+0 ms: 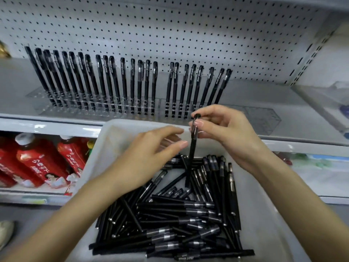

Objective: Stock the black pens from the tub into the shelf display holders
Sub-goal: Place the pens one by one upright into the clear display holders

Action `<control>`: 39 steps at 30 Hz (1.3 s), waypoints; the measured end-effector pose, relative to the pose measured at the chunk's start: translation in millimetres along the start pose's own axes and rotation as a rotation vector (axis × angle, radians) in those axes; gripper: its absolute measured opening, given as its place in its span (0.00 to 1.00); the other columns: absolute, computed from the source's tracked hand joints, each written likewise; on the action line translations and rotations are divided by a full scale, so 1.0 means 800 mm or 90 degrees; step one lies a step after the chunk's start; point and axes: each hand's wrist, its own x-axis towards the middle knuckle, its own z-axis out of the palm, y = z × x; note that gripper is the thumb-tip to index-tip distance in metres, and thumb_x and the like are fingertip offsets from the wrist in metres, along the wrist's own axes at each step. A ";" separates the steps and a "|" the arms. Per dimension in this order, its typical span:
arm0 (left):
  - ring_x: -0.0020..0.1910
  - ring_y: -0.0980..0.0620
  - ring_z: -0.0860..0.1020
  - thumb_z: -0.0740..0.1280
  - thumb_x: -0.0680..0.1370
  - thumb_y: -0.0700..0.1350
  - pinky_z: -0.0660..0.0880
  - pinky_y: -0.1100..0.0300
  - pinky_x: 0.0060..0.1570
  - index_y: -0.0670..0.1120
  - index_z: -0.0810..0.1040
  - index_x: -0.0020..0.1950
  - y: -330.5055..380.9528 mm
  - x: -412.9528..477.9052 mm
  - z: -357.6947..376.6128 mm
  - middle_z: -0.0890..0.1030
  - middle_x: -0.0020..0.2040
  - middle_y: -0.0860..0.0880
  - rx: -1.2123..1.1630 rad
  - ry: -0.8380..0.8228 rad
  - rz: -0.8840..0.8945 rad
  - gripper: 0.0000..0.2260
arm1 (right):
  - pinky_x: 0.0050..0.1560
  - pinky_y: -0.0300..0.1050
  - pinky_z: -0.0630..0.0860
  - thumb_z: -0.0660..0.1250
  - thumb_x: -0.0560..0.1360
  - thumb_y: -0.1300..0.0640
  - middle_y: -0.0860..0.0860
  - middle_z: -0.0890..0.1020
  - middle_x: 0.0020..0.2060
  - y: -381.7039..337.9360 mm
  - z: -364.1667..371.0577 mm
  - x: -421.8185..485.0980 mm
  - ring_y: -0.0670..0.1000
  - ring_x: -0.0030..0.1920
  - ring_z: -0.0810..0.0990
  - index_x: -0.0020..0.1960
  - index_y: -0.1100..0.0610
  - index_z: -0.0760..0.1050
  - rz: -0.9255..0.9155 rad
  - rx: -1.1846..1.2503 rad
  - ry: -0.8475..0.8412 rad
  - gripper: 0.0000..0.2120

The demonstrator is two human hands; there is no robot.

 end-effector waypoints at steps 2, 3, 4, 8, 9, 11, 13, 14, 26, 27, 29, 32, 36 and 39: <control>0.49 0.62 0.80 0.66 0.74 0.57 0.76 0.59 0.55 0.53 0.78 0.58 0.011 0.008 0.013 0.83 0.48 0.55 -0.042 -0.039 0.010 0.15 | 0.47 0.44 0.80 0.69 0.72 0.64 0.56 0.84 0.44 -0.013 -0.003 0.002 0.53 0.47 0.83 0.49 0.57 0.79 -0.032 0.007 0.001 0.06; 0.48 0.60 0.80 0.68 0.76 0.53 0.76 0.57 0.55 0.52 0.79 0.57 0.015 0.012 0.018 0.84 0.47 0.53 -0.049 -0.037 0.014 0.12 | 0.49 0.45 0.80 0.69 0.72 0.64 0.57 0.84 0.45 -0.018 -0.005 0.003 0.54 0.48 0.83 0.49 0.57 0.79 -0.045 0.010 0.005 0.07; 0.47 0.58 0.81 0.69 0.76 0.48 0.77 0.55 0.54 0.52 0.80 0.55 0.018 0.017 0.022 0.84 0.46 0.52 -0.064 -0.024 0.012 0.08 | 0.49 0.45 0.80 0.68 0.73 0.65 0.57 0.84 0.45 -0.023 -0.007 0.003 0.55 0.48 0.83 0.49 0.58 0.79 -0.054 0.014 0.009 0.07; 0.40 0.54 0.83 0.68 0.75 0.38 0.79 0.57 0.46 0.54 0.80 0.46 0.036 0.032 0.036 0.85 0.38 0.50 -0.145 0.018 -0.026 0.09 | 0.45 0.43 0.80 0.69 0.72 0.65 0.58 0.84 0.45 -0.032 -0.019 0.004 0.52 0.46 0.83 0.51 0.62 0.79 -0.061 0.027 0.036 0.08; 0.39 0.54 0.83 0.69 0.75 0.38 0.80 0.57 0.44 0.54 0.80 0.45 0.039 0.036 0.039 0.84 0.38 0.49 -0.138 0.028 -0.028 0.09 | 0.44 0.43 0.81 0.70 0.71 0.65 0.58 0.84 0.44 -0.033 -0.023 0.003 0.52 0.45 0.83 0.51 0.63 0.79 -0.061 0.017 0.045 0.09; 0.38 0.56 0.83 0.70 0.74 0.40 0.80 0.56 0.44 0.53 0.80 0.44 0.043 0.046 0.044 0.84 0.36 0.51 -0.102 0.040 -0.021 0.07 | 0.42 0.42 0.81 0.71 0.70 0.66 0.57 0.84 0.42 -0.035 -0.032 0.003 0.51 0.42 0.83 0.50 0.64 0.79 -0.057 -0.005 0.053 0.09; 0.39 0.59 0.82 0.70 0.74 0.44 0.79 0.55 0.46 0.51 0.81 0.45 0.046 0.054 0.047 0.84 0.37 0.53 -0.042 0.052 -0.005 0.02 | 0.42 0.43 0.81 0.71 0.70 0.66 0.56 0.84 0.41 -0.041 -0.044 0.004 0.51 0.42 0.83 0.49 0.63 0.79 -0.057 -0.034 0.047 0.08; 0.41 0.61 0.81 0.69 0.75 0.47 0.79 0.56 0.48 0.51 0.81 0.47 0.048 0.057 0.046 0.84 0.40 0.55 0.014 0.067 0.012 0.03 | 0.43 0.43 0.81 0.70 0.70 0.65 0.56 0.84 0.42 -0.048 -0.051 0.006 0.51 0.42 0.83 0.49 0.62 0.79 -0.063 -0.050 0.051 0.08; 0.58 0.46 0.77 0.58 0.78 0.58 0.71 0.49 0.59 0.43 0.75 0.63 0.001 0.077 0.036 0.79 0.59 0.46 0.601 0.117 0.142 0.23 | 0.45 0.41 0.80 0.69 0.72 0.69 0.51 0.84 0.41 -0.060 -0.141 0.078 0.54 0.50 0.83 0.45 0.57 0.77 -0.145 -0.093 0.245 0.08; 0.57 0.46 0.77 0.56 0.78 0.59 0.71 0.49 0.60 0.43 0.75 0.62 -0.002 0.077 0.038 0.79 0.59 0.45 0.612 0.115 0.139 0.24 | 0.46 0.41 0.80 0.69 0.72 0.69 0.53 0.83 0.43 -0.056 -0.140 0.080 0.55 0.51 0.82 0.45 0.57 0.76 -0.143 -0.099 0.241 0.08; 0.55 0.45 0.78 0.53 0.77 0.60 0.73 0.47 0.58 0.43 0.76 0.61 -0.007 0.078 0.040 0.79 0.57 0.44 0.633 0.103 0.131 0.26 | 0.47 0.41 0.80 0.69 0.73 0.68 0.56 0.82 0.46 -0.049 -0.138 0.086 0.55 0.52 0.82 0.46 0.58 0.76 -0.137 -0.098 0.240 0.07; 0.53 0.44 0.79 0.52 0.76 0.60 0.75 0.47 0.54 0.42 0.77 0.60 -0.010 0.080 0.041 0.80 0.54 0.44 0.663 0.090 0.129 0.27 | 0.48 0.41 0.80 0.68 0.73 0.68 0.58 0.81 0.45 -0.043 -0.134 0.093 0.52 0.47 0.82 0.51 0.64 0.75 -0.133 -0.111 0.233 0.07; 0.54 0.45 0.79 0.51 0.77 0.61 0.75 0.48 0.55 0.43 0.77 0.60 -0.010 0.081 0.037 0.80 0.54 0.45 0.670 0.074 0.125 0.27 | 0.48 0.40 0.80 0.68 0.73 0.67 0.61 0.81 0.47 -0.044 -0.132 0.097 0.53 0.48 0.83 0.52 0.64 0.76 -0.140 -0.127 0.225 0.07; 0.54 0.46 0.79 0.51 0.77 0.62 0.75 0.48 0.55 0.43 0.76 0.61 -0.009 0.082 0.037 0.80 0.55 0.46 0.674 0.064 0.115 0.28 | 0.45 0.40 0.80 0.68 0.73 0.68 0.57 0.81 0.45 -0.051 -0.135 0.099 0.54 0.50 0.83 0.46 0.59 0.76 -0.166 -0.106 0.245 0.06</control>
